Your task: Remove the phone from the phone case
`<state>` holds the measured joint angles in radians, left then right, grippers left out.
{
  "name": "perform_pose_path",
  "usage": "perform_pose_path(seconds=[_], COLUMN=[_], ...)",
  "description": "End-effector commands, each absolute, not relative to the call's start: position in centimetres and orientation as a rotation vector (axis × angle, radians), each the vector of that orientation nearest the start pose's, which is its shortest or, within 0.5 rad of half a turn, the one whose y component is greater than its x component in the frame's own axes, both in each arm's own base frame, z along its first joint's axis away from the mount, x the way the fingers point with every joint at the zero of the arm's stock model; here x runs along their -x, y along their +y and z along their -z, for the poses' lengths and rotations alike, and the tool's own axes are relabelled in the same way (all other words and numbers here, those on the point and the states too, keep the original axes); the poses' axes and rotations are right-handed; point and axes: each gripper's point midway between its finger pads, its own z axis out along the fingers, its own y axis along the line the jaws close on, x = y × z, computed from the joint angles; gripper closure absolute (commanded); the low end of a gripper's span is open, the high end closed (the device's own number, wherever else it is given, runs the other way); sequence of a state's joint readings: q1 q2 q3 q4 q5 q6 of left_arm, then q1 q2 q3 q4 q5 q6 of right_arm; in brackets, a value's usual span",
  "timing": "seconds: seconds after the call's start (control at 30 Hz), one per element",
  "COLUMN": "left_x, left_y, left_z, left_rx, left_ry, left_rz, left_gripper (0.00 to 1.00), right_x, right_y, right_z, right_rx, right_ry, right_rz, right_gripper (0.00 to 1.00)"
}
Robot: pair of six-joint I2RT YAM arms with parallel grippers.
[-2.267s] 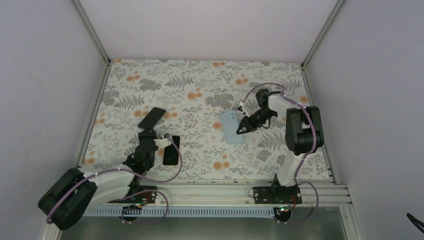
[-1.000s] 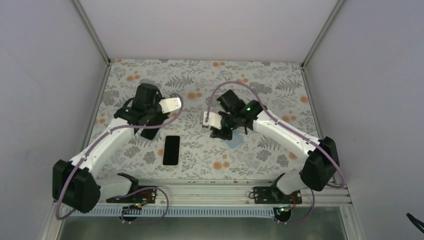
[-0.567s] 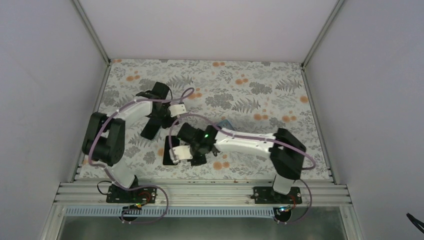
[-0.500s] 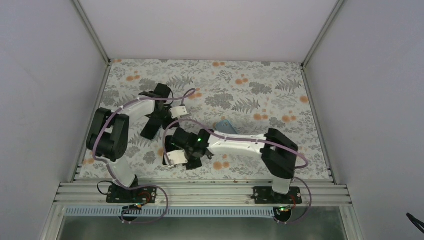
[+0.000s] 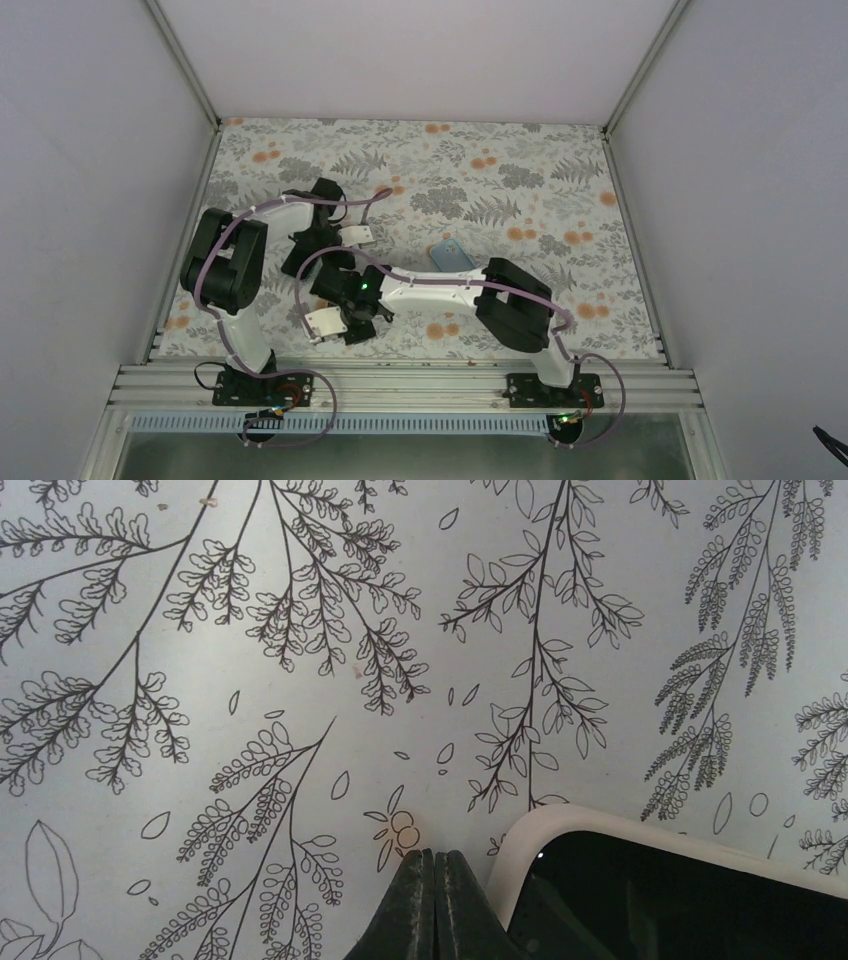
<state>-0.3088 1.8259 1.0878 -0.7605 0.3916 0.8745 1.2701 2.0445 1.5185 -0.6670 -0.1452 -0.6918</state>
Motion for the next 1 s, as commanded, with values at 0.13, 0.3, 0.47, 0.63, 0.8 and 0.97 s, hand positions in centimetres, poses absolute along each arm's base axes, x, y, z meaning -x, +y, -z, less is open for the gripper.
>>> perform_pose_path(seconds=[0.13,0.3,0.47,0.63,0.8,0.97], left_x=[-28.7,-28.2,-27.1,-26.2,-25.5,-24.4], left_y=[-14.7,-13.9,-13.2,-12.3,-11.5,-10.7], left_z=[0.1,1.1,2.0,2.7,2.9,3.1], left_rx=[-1.664,-1.677,-1.694,-1.713,-1.73,-1.746], left_ry=[2.452,2.478,2.511,2.537,2.554,2.579], left_rz=[0.502,0.462,0.454,0.436,0.405,0.385], left_gripper=[0.98,0.98,0.98,0.98,0.98,0.98], right_x=[-9.5,-10.3,-12.3,-14.5,-16.7,-19.4], right_y=[46.7,46.5,45.9,44.6,42.9,41.1], right_z=[-3.2,-1.8,-1.4,-1.4,-1.5,-3.0], right_rx=[2.413,2.387,2.35,2.307,2.248,2.158], right_ry=[1.491,1.518,1.565,1.615,1.671,1.724], right_rz=[-0.411,-0.359,-0.309,-0.285,-0.268,-0.266], right_gripper=[0.96,0.96,0.96,0.96,0.96,0.96])
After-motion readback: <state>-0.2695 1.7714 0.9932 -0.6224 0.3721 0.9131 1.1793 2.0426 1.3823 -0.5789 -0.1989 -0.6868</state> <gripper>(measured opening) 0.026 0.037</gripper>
